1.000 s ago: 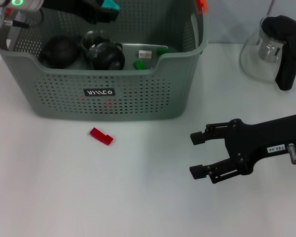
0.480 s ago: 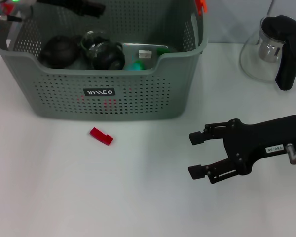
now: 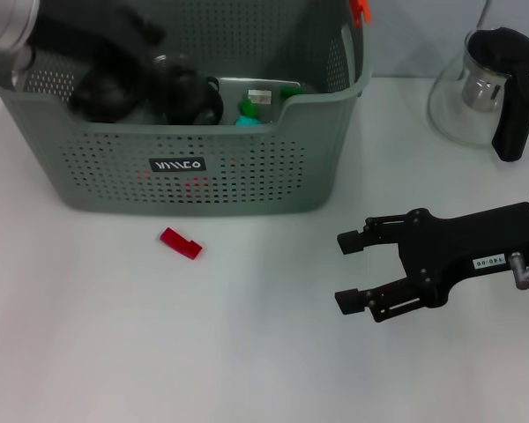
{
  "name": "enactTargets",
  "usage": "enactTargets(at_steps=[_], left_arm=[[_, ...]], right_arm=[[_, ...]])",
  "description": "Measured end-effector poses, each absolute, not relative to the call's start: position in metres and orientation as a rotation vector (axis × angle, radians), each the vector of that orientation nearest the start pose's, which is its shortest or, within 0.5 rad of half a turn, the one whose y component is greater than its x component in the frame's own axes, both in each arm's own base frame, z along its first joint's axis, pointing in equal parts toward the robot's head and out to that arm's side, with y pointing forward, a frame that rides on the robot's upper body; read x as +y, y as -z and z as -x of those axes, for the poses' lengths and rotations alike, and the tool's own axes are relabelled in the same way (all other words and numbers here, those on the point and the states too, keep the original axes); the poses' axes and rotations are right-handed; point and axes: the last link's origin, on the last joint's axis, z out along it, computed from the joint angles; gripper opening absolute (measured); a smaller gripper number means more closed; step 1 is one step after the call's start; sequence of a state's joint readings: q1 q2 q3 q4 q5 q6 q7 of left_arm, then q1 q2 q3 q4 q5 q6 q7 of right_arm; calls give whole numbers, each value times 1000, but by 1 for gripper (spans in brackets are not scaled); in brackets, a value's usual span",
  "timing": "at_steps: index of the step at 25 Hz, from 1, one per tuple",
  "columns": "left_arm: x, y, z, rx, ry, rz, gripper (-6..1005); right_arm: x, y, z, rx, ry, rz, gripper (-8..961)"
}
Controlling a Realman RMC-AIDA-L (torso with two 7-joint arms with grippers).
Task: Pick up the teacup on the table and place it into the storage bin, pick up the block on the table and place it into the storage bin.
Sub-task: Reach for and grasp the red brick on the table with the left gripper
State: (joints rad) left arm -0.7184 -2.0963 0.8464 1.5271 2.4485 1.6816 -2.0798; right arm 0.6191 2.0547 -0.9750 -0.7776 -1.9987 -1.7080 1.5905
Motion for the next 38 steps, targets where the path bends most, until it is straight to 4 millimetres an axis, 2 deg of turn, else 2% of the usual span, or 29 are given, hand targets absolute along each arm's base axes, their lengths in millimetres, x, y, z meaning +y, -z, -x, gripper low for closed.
enactTargets(at_steps=[2, 7, 11, 15, 21, 29, 38], left_arm=[[362, -101, 128, -344, 8, 2682, 917], [332, -98, 128, -292, 31, 2782, 916], [321, -77, 152, -399, 4, 2818, 915], [325, -52, 175, -589, -66, 2814, 914], [341, -31, 196, -865, -208, 2711, 912], [348, -14, 193, -927, -385, 2634, 910], [358, 12, 187, -992, -469, 2553, 908]], right_arm=[[329, 10, -206, 521, -531, 3118, 928], [329, 9, -207, 525, -527, 3111, 928], [329, 11, -207, 535, -531, 3111, 928], [328, 11, -209, 558, -531, 3111, 928], [329, 11, -210, 571, -530, 3107, 928], [330, 7, -212, 577, -519, 3102, 928], [333, 2, -214, 576, -501, 3095, 928]])
